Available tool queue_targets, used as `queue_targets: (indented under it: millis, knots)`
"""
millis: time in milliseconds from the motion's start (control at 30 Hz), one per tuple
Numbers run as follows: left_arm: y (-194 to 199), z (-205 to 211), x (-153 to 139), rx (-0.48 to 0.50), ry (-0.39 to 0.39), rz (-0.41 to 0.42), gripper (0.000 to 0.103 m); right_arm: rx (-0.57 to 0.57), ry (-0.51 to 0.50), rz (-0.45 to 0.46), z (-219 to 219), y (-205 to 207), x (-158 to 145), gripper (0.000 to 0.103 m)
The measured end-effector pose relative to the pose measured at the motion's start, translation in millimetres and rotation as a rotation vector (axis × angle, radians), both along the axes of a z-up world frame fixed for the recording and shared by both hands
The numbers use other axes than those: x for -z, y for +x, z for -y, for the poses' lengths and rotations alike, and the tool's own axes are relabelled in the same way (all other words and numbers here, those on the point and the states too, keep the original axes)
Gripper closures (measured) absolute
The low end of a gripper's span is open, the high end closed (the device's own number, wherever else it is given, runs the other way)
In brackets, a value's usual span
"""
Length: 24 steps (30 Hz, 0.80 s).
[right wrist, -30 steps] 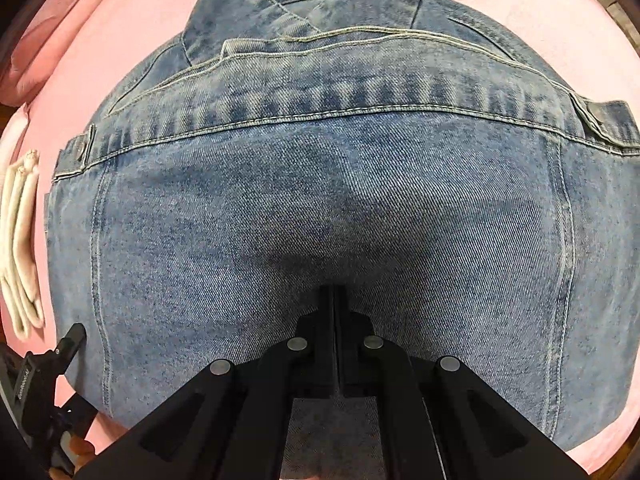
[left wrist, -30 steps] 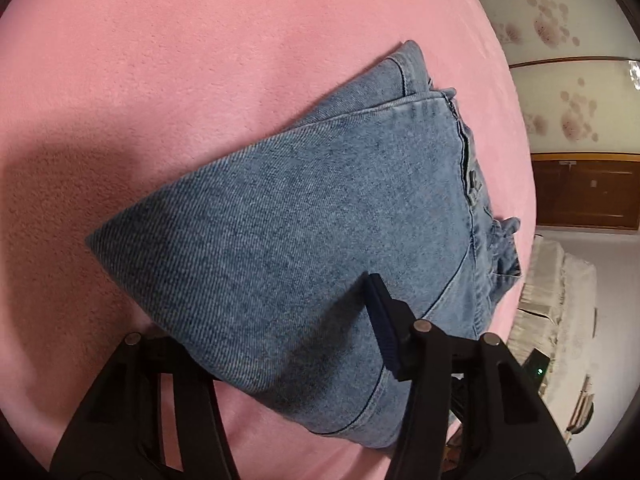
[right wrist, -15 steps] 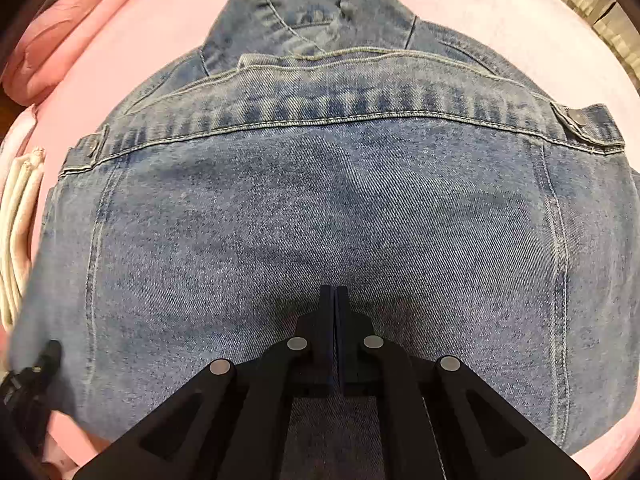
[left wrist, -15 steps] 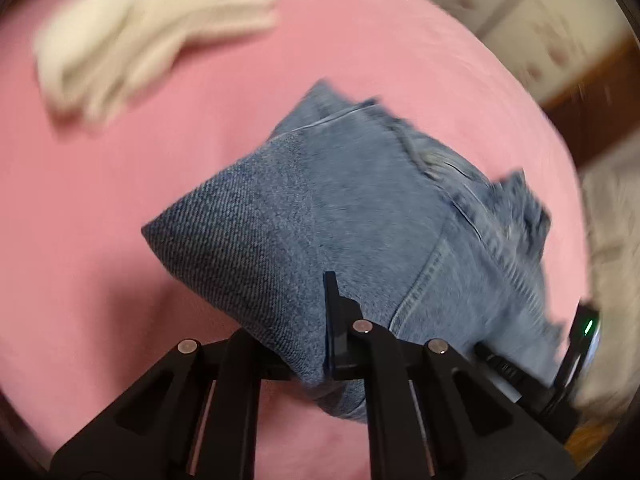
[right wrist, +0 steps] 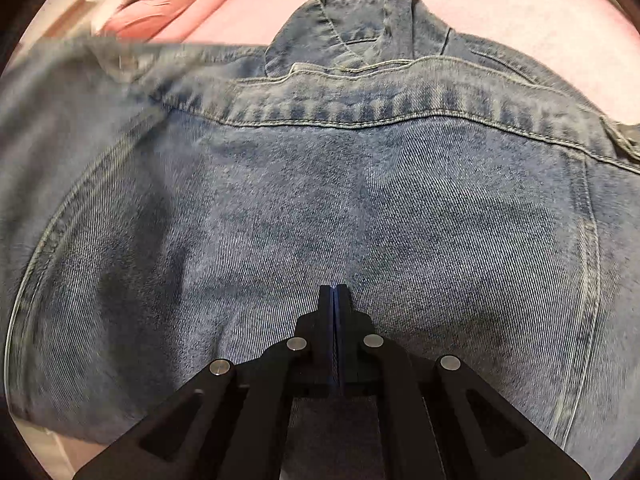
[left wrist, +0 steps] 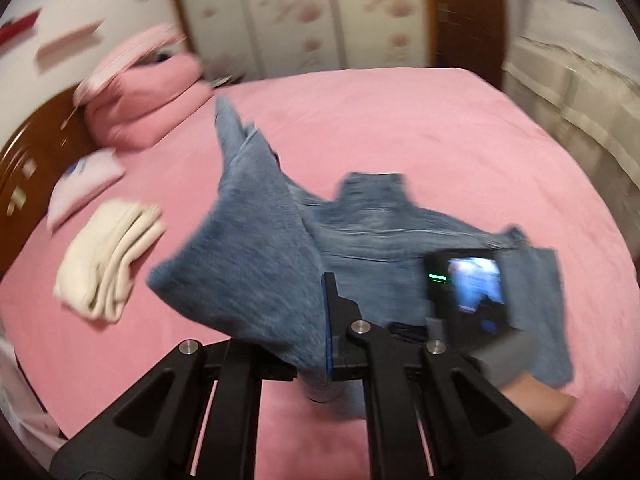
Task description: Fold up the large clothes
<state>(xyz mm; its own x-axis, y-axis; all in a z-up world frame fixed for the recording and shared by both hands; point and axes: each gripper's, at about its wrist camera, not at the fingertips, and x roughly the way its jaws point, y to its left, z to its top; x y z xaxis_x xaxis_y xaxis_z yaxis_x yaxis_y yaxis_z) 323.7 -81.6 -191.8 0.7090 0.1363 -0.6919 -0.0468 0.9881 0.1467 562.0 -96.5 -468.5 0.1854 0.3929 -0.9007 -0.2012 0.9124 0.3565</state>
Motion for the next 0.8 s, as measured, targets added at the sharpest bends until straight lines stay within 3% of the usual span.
queue_targets:
  millis: [200,300,467,633,800]
  knots:
    - [-24,79,12,0.165,0.036,-0.071,0.097,0.037,0.169,-0.122,57,-23,-3,0.102]
    - [-29,108,20,0.176,0.0,-0.135,0.098,0.042,0.206,-0.138,83,-41,-12,0.102]
    - [-35,136,14,0.234,0.022,-0.154,0.098,0.086,0.251,-0.19,132,-73,-23,0.102]
    - [-33,135,-3,0.224,0.017,-0.171,0.097,0.07,0.195,-0.213,156,-90,-44,0.102]
    - [-19,129,-25,0.183,0.032,-0.148,0.097,0.037,0.114,-0.2,176,-72,-74,0.102]
